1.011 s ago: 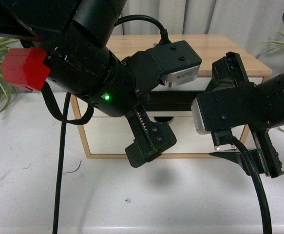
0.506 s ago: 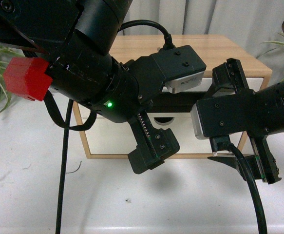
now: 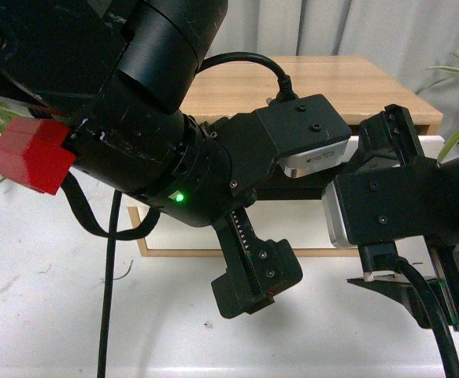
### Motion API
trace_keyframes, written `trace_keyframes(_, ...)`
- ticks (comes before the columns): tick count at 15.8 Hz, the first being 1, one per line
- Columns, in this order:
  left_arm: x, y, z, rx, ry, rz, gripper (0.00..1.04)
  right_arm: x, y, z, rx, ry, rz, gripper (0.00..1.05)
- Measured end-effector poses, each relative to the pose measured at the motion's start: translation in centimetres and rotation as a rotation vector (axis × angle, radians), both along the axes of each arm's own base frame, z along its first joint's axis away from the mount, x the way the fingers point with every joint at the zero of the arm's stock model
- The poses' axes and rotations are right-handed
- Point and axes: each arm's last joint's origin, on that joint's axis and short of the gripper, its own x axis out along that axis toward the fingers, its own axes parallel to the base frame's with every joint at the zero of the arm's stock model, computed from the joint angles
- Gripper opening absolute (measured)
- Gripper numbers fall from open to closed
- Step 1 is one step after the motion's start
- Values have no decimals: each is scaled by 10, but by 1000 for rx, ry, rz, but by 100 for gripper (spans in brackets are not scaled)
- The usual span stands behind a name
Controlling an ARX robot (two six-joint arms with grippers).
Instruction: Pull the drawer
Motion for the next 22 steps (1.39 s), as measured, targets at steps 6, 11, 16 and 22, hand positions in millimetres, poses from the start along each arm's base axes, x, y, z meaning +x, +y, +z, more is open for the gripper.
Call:
trace_keyframes(6,-22,7,4,-14,-3,-12,98,-20,-6,2,-3,17,-3,98)
trace_keyframes(11,-42,13,1,-55,-2,3,98,-40,-10,3,-11,28,-22,98)
trace_keyframes(16,-53,13,0,-57,9,-10,98,-52,-11,3,-15,68,-21,98)
trace_keyframes(22,-65,16,3,-69,43,-19,98,-65,-11,6,16,103,-20,98)
